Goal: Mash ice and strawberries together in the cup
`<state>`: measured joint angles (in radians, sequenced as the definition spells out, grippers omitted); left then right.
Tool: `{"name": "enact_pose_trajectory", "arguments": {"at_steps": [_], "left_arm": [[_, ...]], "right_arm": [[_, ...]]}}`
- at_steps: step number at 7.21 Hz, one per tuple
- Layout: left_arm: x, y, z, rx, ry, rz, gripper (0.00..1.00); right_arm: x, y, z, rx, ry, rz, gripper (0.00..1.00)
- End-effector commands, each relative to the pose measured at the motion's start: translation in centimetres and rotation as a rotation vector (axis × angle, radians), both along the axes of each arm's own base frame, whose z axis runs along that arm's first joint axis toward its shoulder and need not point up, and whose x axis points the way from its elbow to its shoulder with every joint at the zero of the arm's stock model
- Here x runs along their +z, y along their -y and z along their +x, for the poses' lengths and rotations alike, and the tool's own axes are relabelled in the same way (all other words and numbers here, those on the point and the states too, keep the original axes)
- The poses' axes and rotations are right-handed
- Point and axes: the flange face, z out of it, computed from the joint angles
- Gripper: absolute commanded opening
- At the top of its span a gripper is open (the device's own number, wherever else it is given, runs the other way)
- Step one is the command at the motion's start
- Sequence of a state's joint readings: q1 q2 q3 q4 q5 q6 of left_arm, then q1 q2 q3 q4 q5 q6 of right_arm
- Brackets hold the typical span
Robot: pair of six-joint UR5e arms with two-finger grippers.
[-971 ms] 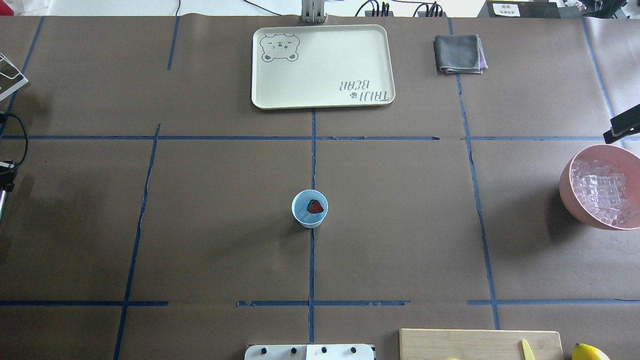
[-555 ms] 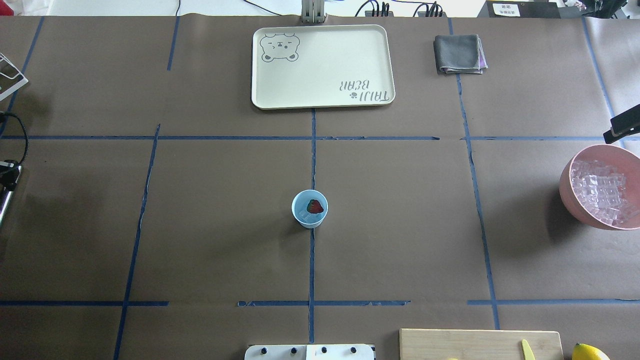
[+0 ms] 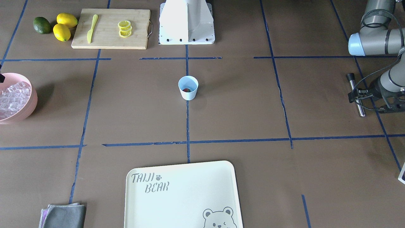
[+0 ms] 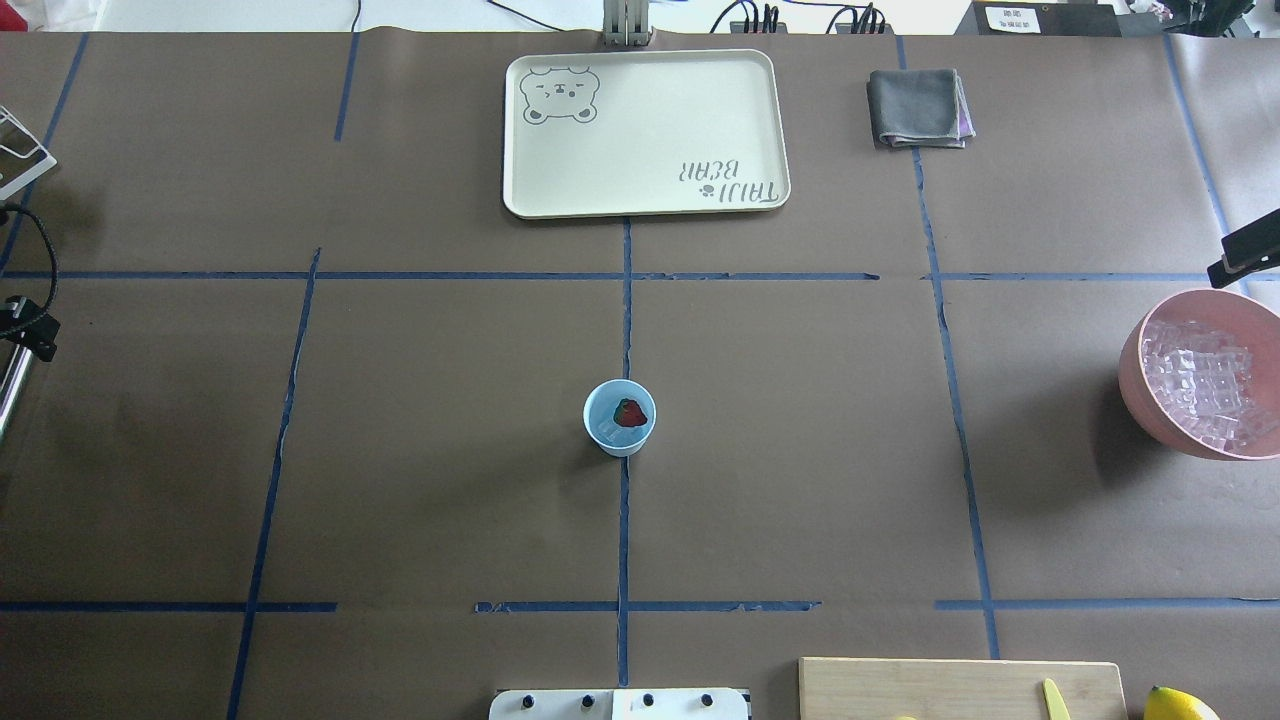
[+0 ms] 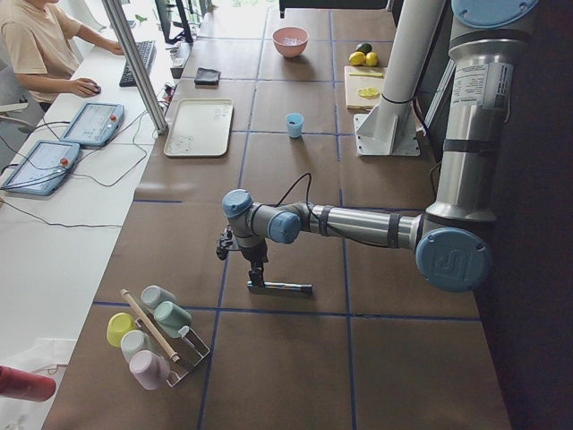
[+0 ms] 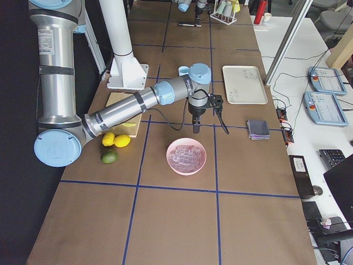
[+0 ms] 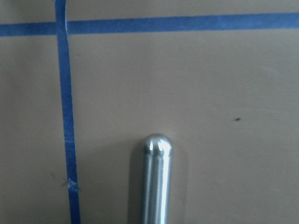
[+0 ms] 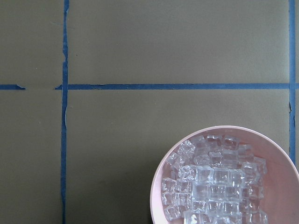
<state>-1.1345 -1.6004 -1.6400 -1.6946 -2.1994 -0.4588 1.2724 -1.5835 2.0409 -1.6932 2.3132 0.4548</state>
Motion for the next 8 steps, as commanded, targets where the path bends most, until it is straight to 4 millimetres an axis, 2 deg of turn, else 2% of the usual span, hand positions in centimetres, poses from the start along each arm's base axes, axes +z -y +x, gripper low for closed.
{"name": "enact_pose_trajectory", "arguments": {"at_steps": [1,2,3,4,5,6,7,8], "left_arm": [[-5.3,-1.0,-5.5,-0.08,-0.068,0.083,1.0],[-4.7,-0.8,-10.2,-0.038,-0.164,0.106,1.0],[-4.0,-1.1,-13.7,-0.003,-0.204,0.109,1.0],[-3.4,-1.2,-15.6,0.016,-0.202,0.14,1.0],[-0.7,-1.4,-18.6,0.01,-0.204,0.15,1.0],[1.4,-1.6,-20.8,0.022,-0.202,0.172,1.0],[1.9,-1.7,-20.8,0.023,-0.199,0.158,1.0],[1.9,-1.8,-20.9,0.016,-0.194,0.154,1.0]], "right_arm": [[1.6,-0.5,0.8,-0.012,-0.012,-0.013,0.99],[3.6,-0.5,1.9,-0.052,-0.028,-0.001,0.99],[6.3,-0.4,3.4,-0.095,-0.042,0.007,0.99],[9.5,-0.4,5.6,-0.127,-0.052,0.019,0.99],[11.8,-0.9,7.7,-0.136,-0.055,0.016,0.99],[13.2,-1.9,9.2,-0.129,-0.052,0.008,0.99],[13.7,-2.8,10.3,-0.101,0.01,-0.015,0.99],[13.8,-3.0,10.6,-0.091,0.041,-0.018,0.99]]}}
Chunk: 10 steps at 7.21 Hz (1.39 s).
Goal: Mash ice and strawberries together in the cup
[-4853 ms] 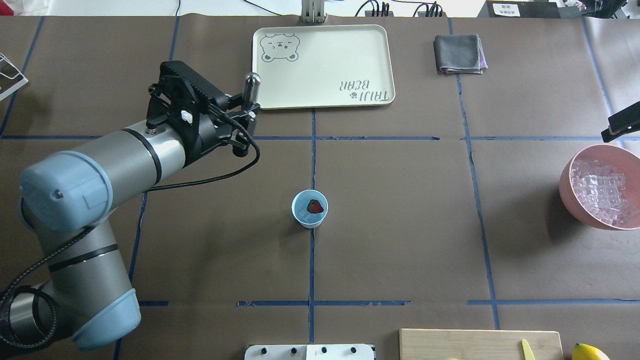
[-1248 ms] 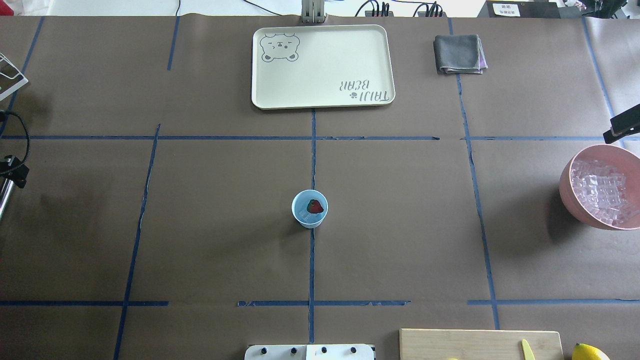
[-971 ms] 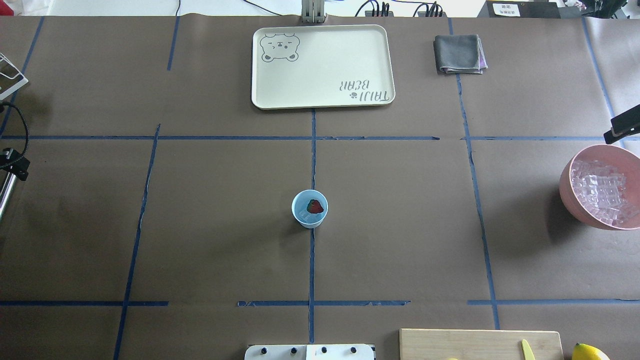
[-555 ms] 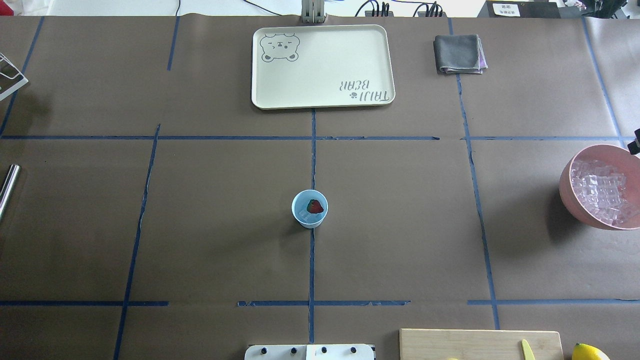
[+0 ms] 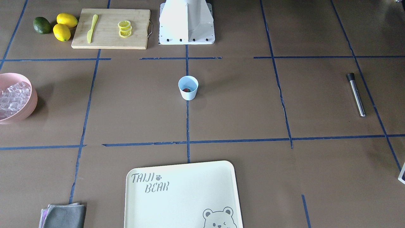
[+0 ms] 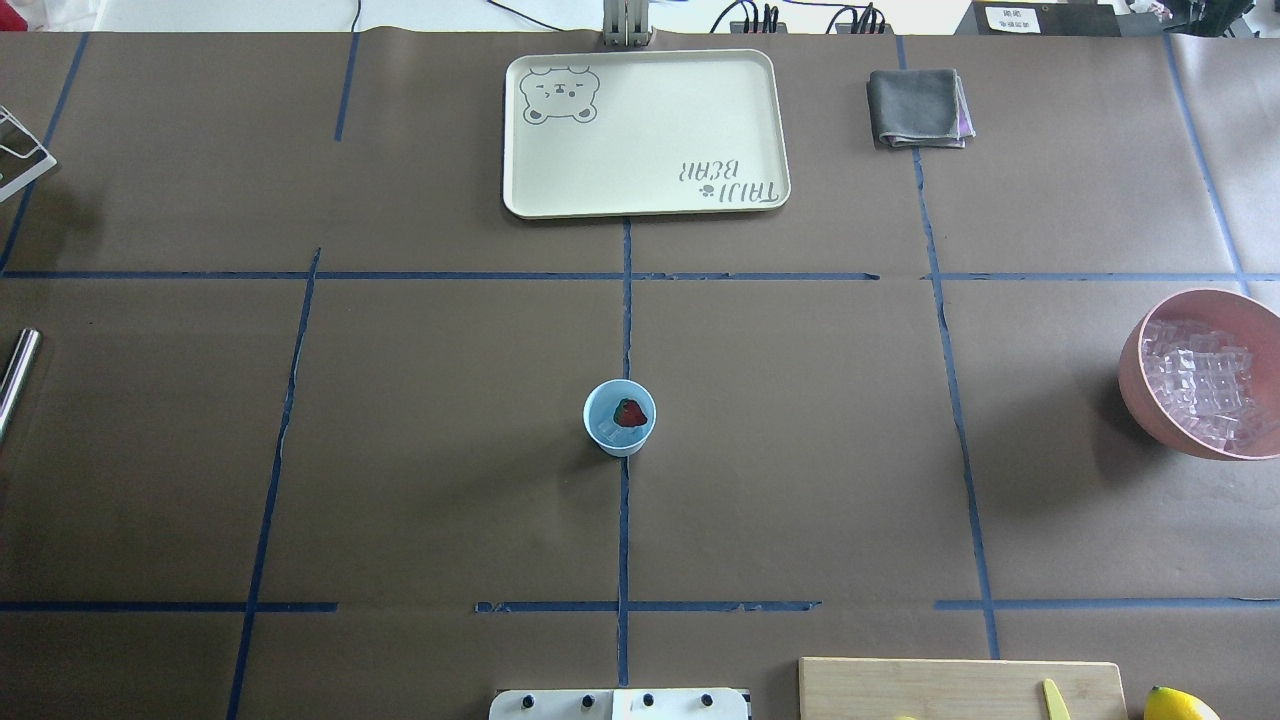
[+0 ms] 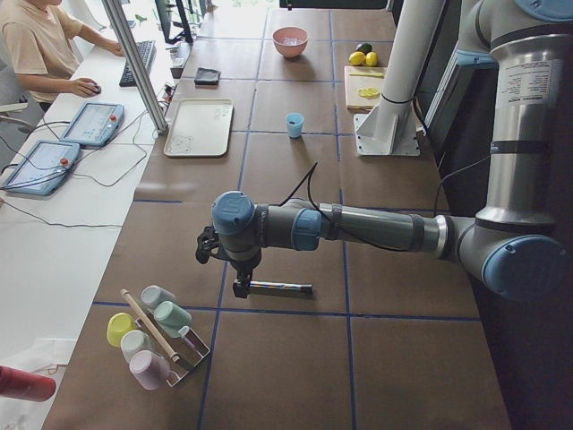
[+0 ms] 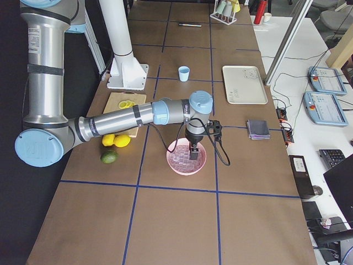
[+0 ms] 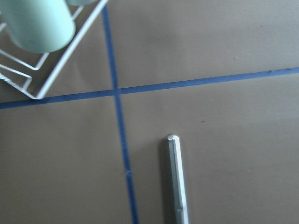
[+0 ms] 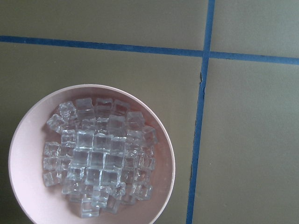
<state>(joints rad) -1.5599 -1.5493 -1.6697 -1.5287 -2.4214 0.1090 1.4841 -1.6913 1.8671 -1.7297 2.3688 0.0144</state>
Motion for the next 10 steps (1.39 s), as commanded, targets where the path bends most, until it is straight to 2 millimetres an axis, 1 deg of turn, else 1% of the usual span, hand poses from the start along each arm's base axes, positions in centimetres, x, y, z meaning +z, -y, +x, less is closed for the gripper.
{"name": "enact_pose_trajectory", "arguments": {"at_steps": [1,2,3,4,5,6,8,10], "left_arm": [[0.6,-0.2,-0.7,-0.01,0.019,-0.007,1.0],[2.3,-1.7,-0.5,-0.005,0.024,-0.048,1.0],[2.9,-1.9,-0.5,-0.005,0.024,-0.061,1.0],[3.1,-1.1,-0.5,-0.004,0.033,-0.063,1.0],[2.7,-0.7,-0.2,-0.02,0.052,-0.076,1.0],[2.6,-0.8,-0.1,-0.041,0.052,-0.091,1.0],[2.4,-1.2,-0.1,-0.042,0.052,-0.087,1.0],[2.2,-1.1,-0.1,-0.04,0.052,-0.08,1.0]], "right_arm": [[0.4,-0.6,1.8,0.038,0.042,-0.005,0.99],[0.5,-1.5,2.6,0.054,0.039,-0.004,0.99],[0.2,-2.1,2.7,0.032,0.031,0.025,0.99],[0.9,-2.8,2.9,-0.018,0.007,0.064,0.99],[1.3,-2.7,3.5,-0.047,-0.072,0.092,0.99],[1.7,-2.7,3.6,-0.051,-0.1,0.088,0.99],[2.1,-2.9,3.5,-0.053,-0.1,0.075,1.0],[1.9,-2.7,2.9,-0.054,-0.093,0.069,1.0]]}}
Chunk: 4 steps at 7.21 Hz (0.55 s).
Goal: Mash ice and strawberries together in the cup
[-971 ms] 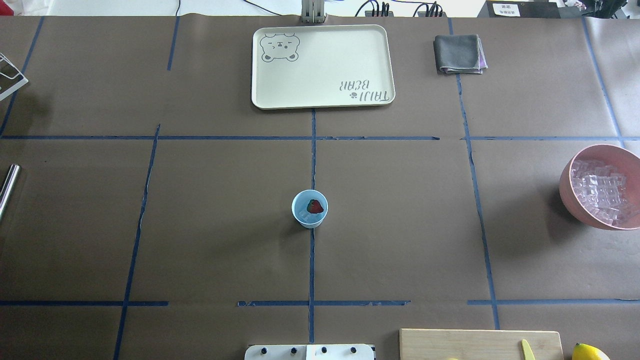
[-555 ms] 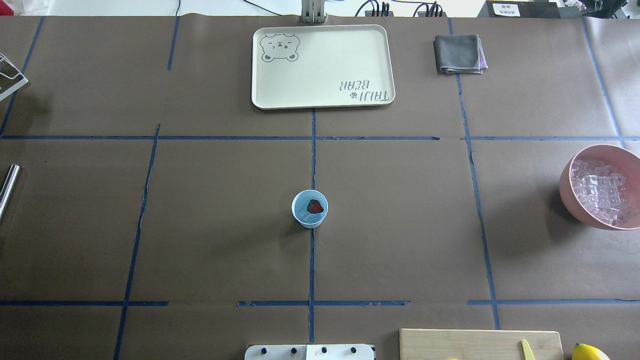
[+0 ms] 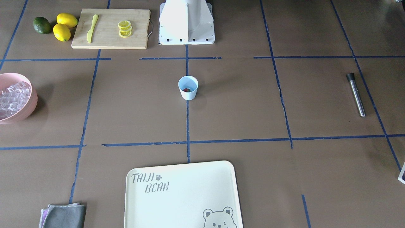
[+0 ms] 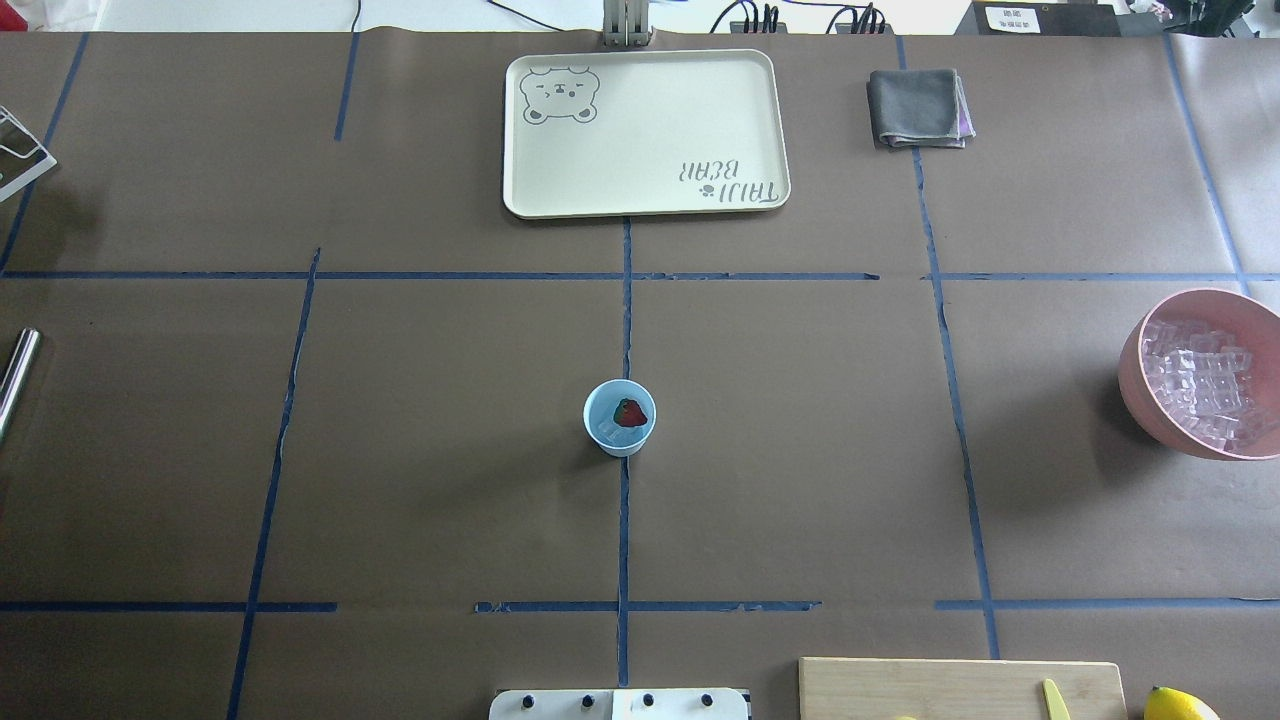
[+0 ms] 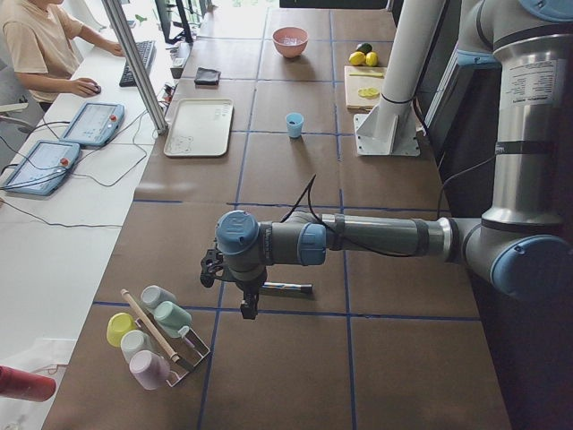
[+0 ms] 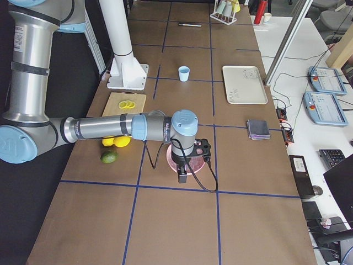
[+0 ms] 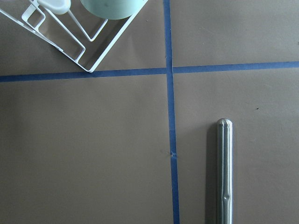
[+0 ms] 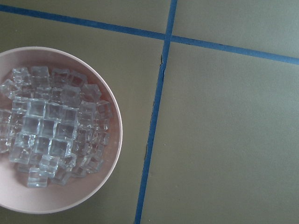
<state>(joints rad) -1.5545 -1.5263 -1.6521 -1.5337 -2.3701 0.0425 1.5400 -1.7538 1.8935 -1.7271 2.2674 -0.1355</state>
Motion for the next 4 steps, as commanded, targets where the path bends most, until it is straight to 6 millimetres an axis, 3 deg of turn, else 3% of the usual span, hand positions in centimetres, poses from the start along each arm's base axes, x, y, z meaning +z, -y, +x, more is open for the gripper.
{"name": "enact_pose_trajectory", "arguments": {"at_steps": [1,4], "left_arm": [[-0.24,0.17,0.03,0.002,0.0,0.008,1.0],[-0.42,0.18,0.1,-0.002,-0.011,-0.004,1.0]], "right_arm": [[-0.18,0.34,-0.32,-0.001,0.0,0.001,1.0],[-0.21,0.45,-0.38,0.0,0.008,0.004,1.0]]}}
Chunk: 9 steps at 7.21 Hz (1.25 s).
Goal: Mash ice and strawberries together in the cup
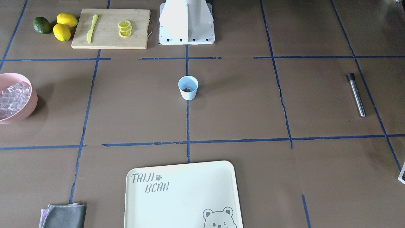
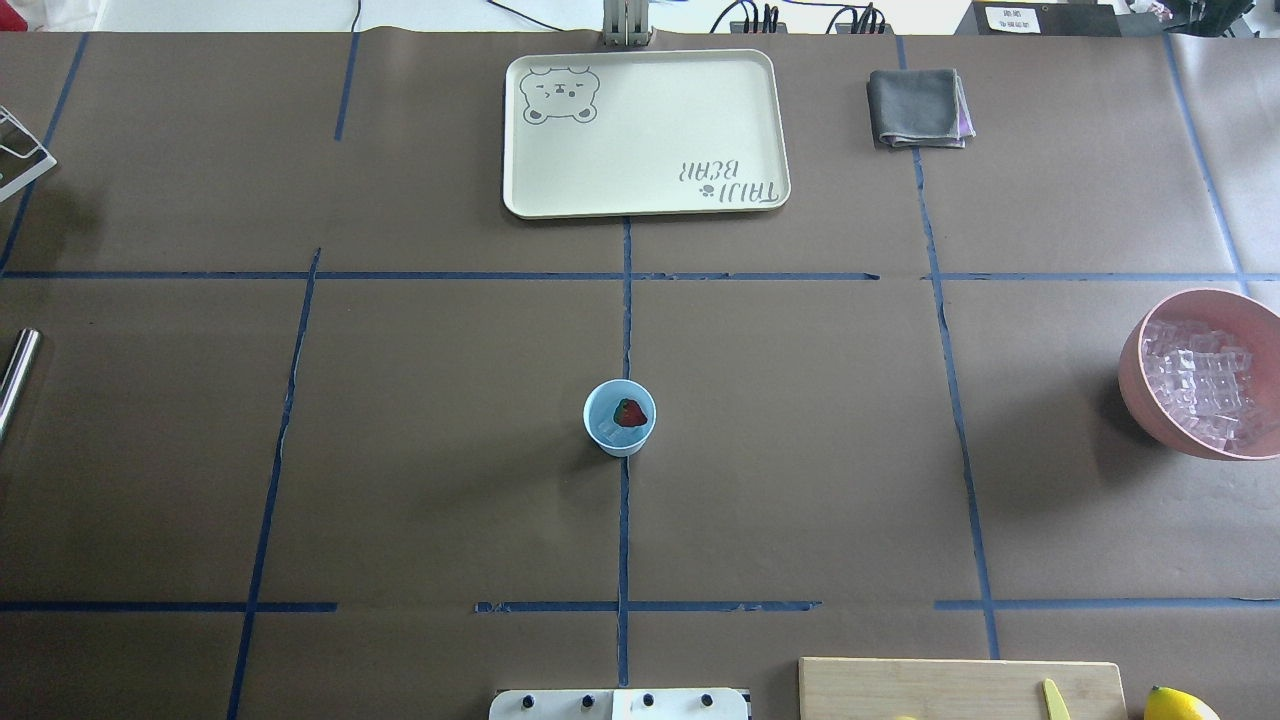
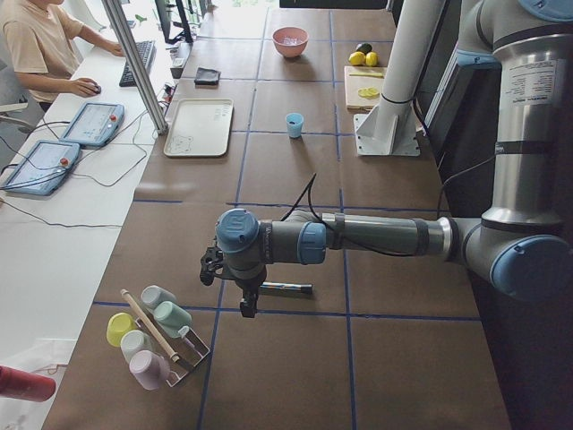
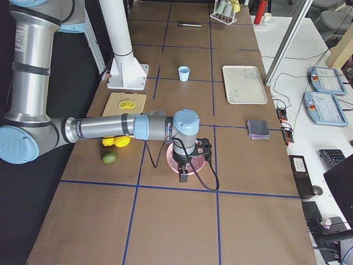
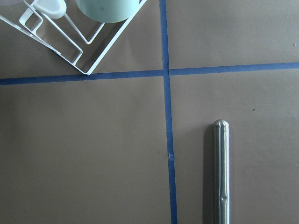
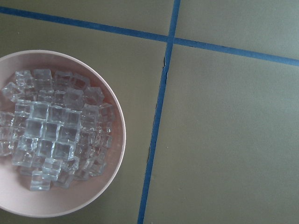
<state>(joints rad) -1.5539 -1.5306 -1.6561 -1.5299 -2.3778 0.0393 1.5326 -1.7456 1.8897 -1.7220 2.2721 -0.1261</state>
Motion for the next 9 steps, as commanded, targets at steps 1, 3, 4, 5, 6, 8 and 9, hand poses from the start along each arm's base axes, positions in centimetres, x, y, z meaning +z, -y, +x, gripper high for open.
{"name": "enact_pose_trajectory", "arguments": {"at_steps": [1,3,4,5,6,8,9], "left_arm": [[0.2,-0.3,0.1,0.001,-0.004,-0.005,1.0],[-0.3,-0.2,0.1,0.002,-0.003,0.01,1.0],[-0.7,-0.1,0.1,0.001,0.0,0.017,1.0],[-0.8,-0.1,0.1,0.0,0.004,0.018,1.0],[-1.2,0.1,0.7,-0.028,0.007,-0.018,1.0],[-1.1,0.1,1.6,-0.012,0.014,-0.018,1.0],[-1.0,0.2,1.2,-0.013,0.063,-0.008,1.0]], "right_arm": [[0.2,-0.2,0.0,-0.001,0.003,-0.003,1.0],[0.6,-0.3,0.0,-0.001,0.002,-0.012,1.0],[0.6,-0.3,0.0,-0.006,0.003,-0.007,1.0],[1.0,-0.3,0.0,-0.006,0.001,-0.016,0.99],[1.3,-0.1,0.0,-0.009,-0.001,-0.016,1.0],[1.1,0.0,-0.1,-0.01,0.001,-0.014,0.99],[1.1,0.0,0.0,-0.008,0.001,-0.014,1.0]]}}
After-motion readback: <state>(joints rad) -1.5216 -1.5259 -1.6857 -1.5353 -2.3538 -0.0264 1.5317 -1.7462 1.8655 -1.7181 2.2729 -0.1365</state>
